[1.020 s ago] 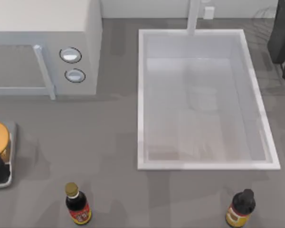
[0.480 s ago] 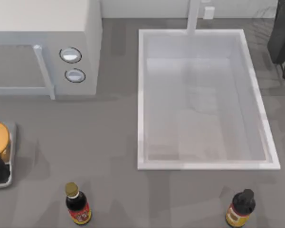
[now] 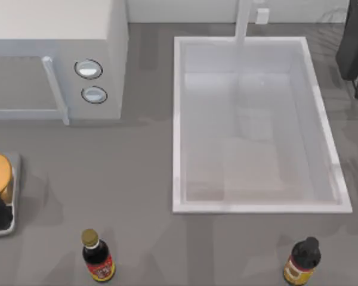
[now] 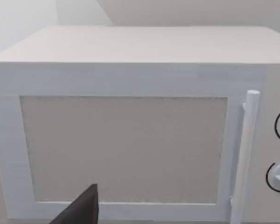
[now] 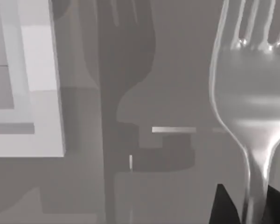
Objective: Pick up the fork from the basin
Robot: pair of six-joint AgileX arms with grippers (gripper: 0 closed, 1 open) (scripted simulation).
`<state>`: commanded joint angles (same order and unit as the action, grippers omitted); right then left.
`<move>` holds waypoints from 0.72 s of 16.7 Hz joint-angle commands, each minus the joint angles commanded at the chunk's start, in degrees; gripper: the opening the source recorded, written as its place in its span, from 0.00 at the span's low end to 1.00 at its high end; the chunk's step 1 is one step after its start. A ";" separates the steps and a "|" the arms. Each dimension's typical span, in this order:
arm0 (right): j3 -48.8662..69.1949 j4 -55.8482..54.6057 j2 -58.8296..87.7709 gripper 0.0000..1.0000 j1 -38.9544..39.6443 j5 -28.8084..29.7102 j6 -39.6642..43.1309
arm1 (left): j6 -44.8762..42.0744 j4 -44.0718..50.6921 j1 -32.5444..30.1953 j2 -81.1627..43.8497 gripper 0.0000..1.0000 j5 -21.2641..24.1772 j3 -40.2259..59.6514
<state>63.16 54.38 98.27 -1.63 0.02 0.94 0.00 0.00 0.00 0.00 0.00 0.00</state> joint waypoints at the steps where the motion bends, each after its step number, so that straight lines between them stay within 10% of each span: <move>1: -1.19 -1.21 0.32 0.00 0.00 0.00 -0.01 | 0.00 0.00 0.00 0.00 1.00 0.00 0.00; 6: -1.86 -1.89 0.53 0.00 0.00 0.00 -0.02 | 0.00 0.00 0.00 0.00 1.00 0.00 0.00; 12: -1.86 -1.89 0.53 0.45 0.00 0.00 -0.02 | 0.00 0.00 0.00 0.00 1.00 0.00 0.00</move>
<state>61.30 52.49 98.81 -1.63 0.01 0.92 0.00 0.00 0.00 0.00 0.00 0.00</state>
